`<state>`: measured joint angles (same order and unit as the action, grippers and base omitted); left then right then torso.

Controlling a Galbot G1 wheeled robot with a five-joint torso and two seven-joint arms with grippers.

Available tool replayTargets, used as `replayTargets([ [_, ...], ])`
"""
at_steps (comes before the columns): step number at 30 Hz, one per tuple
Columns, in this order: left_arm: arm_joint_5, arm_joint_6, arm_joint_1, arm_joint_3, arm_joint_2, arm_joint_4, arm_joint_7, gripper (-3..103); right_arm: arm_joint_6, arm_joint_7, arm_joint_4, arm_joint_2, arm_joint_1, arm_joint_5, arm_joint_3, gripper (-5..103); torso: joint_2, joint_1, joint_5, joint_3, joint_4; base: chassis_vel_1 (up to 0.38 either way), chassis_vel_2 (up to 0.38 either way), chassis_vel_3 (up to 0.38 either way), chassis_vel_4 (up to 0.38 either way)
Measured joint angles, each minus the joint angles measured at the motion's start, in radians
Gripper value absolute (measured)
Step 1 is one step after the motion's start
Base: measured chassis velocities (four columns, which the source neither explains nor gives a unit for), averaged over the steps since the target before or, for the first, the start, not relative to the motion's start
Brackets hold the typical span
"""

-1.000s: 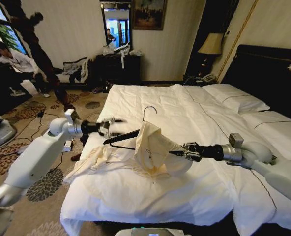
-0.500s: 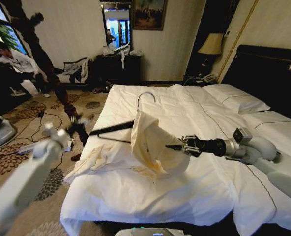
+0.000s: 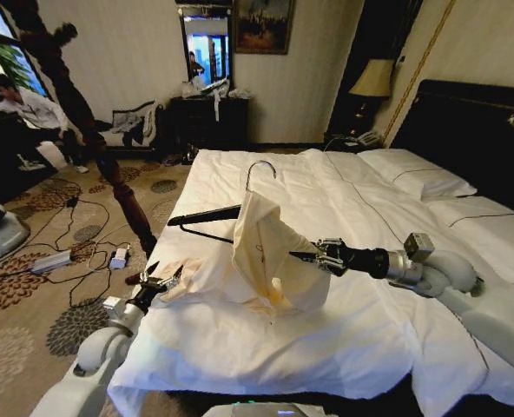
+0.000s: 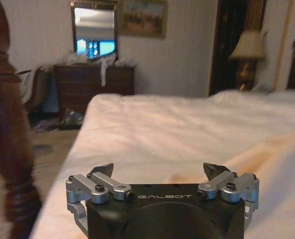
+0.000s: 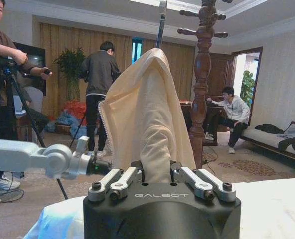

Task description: Pick up the clothes from the bed and hang them on the clothes hanger.

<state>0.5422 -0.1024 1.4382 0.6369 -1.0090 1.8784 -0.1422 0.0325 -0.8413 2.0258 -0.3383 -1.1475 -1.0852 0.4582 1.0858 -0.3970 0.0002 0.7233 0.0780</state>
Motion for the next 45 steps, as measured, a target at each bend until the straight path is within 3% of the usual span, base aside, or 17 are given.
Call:
replayTargets([
  [3, 0.017, -0.036, -0.033, -0.001, 0.037, -0.046, -0.014, 100, 0.002, -0.004, -0.001, -0.005, -0.002, 0.007, -0.001, 21, 0.000, 0.000, -0.0002, 0.000, 0.0000, 0.000, 0.000, 0.000, 0.000],
  [5, 0.084, -0.062, -0.069, -0.012, 0.083, -0.105, -0.113, 100, 0.003, -0.006, 0.000, -0.009, -0.002, 0.010, -0.001, 21, 0.000, 0.000, -0.0002, 0.000, 0.0000, 0.000, 0.000, 0.000, 0.000],
  [6, 0.084, -0.062, -0.069, -0.012, 0.083, -0.105, -0.113, 100, 0.003, -0.006, 0.000, -0.009, -0.002, 0.010, -0.001, 21, 0.000, 0.000, -0.0002, 0.000, 0.0000, 0.000, 0.000, 0.000, 0.000],
  [9, 0.171, -0.082, -0.122, -0.049, 0.140, -0.182, -0.303, 100, 0.004, -0.006, 0.009, -0.008, -0.001, 0.010, -0.001, 21, 0.000, 0.000, -0.0003, 0.000, -0.0001, 0.000, 0.000, 0.000, 0.000],
  [10, 0.171, -0.082, -0.122, -0.049, 0.140, -0.182, -0.303, 100, 0.004, -0.006, 0.009, -0.008, -0.001, 0.010, -0.001, 21, 0.000, 0.000, -0.0003, 0.000, -0.0001, 0.000, 0.000, 0.000, 0.000],
  [13, 0.186, -0.094, -0.181, -0.096, 0.171, -0.228, -0.397, 103, 0.005, -0.006, 0.021, -0.001, -0.001, 0.010, 0.002, 21, 0.000, 0.000, -0.0006, 0.000, -0.0002, 0.000, 0.000, 0.000, 0.000],
  [20, 0.207, -0.109, -0.251, -0.136, 0.185, -0.268, -0.391, 96, 0.006, -0.006, 0.038, 0.003, -0.003, 0.009, 0.011, 21, 0.000, 0.000, -0.0002, 0.000, 0.0000, 0.000, 0.000, 0.000, 0.000],
  [24, 0.204, -0.111, -0.265, -0.143, 0.187, -0.299, -0.410, 76, 0.006, -0.006, 0.049, 0.006, -0.004, 0.007, 0.014, 21, 0.000, 0.000, -0.0003, 0.000, -0.0002, 0.000, 0.000, 0.000, 0.000],
  [26, 0.204, -0.111, -0.265, -0.144, 0.186, -0.305, -0.417, 76, 0.006, -0.005, 0.050, 0.006, -0.004, 0.006, 0.014, 21, 0.000, 0.000, -0.0003, 0.000, -0.0002, 0.000, 0.000, 0.000, 0.000],
  [31, 0.203, -0.111, -0.265, -0.146, 0.177, -0.331, -0.453, 66, 0.007, -0.005, 0.054, 0.008, -0.004, 0.006, 0.016, 21, 0.000, 0.000, -0.0002, 0.000, -0.0002, 0.000, 0.000, 0.000, 0.000],
  [33, 0.203, -0.111, -0.265, -0.150, 0.168, -0.338, -0.461, 55, 0.007, -0.005, 0.055, 0.008, -0.005, 0.006, 0.016, 21, 0.000, 0.000, -0.0003, 0.000, -0.0002, 0.000, 0.000, 0.000, 0.000],
  [35, 0.203, -0.110, -0.265, -0.152, 0.164, -0.340, -0.462, 55, 0.007, -0.005, 0.055, 0.007, -0.006, 0.006, 0.016, 21, 0.000, 0.000, -0.0003, 0.000, -0.0001, 0.000, 0.000, 0.000, 0.000],
  [38, 0.200, -0.108, -0.267, -0.153, 0.155, -0.343, -0.463, 39, 0.008, -0.005, 0.055, 0.006, -0.009, 0.007, 0.016, 21, 0.000, 0.000, -0.0003, 0.000, -0.0002, 0.000, 0.000, 0.000, 0.000],
  [41, 0.201, -0.106, -0.269, -0.153, 0.153, -0.344, -0.463, 33, 0.009, -0.005, 0.054, 0.006, -0.009, 0.008, 0.017, 21, 0.000, 0.000, -0.0002, 0.000, -0.0001, 0.000, 0.000, 0.000, 0.000],
  [42, 0.202, -0.105, -0.270, -0.150, 0.153, -0.344, -0.463, 22, 0.010, -0.005, 0.052, 0.006, -0.010, 0.008, 0.017, 21, 0.000, 0.000, -0.0002, 0.000, -0.0001, 0.000, 0.000, 0.000, 0.000],
  [44, 0.203, -0.105, -0.270, -0.148, 0.153, -0.344, -0.465, 22, 0.011, -0.005, 0.051, 0.006, -0.011, 0.009, 0.017, 21, 0.000, 0.000, -0.0002, 0.000, -0.0001, 0.000, 0.000, 0.000, 0.000],
  [45, 0.204, -0.104, -0.269, -0.143, 0.154, -0.344, -0.470, 16, 0.012, -0.005, 0.049, 0.005, -0.012, 0.011, 0.017, 21, 0.000, 0.000, -0.0002, 0.000, -0.0001, 0.000, 0.000, 0.000, 0.000],
])
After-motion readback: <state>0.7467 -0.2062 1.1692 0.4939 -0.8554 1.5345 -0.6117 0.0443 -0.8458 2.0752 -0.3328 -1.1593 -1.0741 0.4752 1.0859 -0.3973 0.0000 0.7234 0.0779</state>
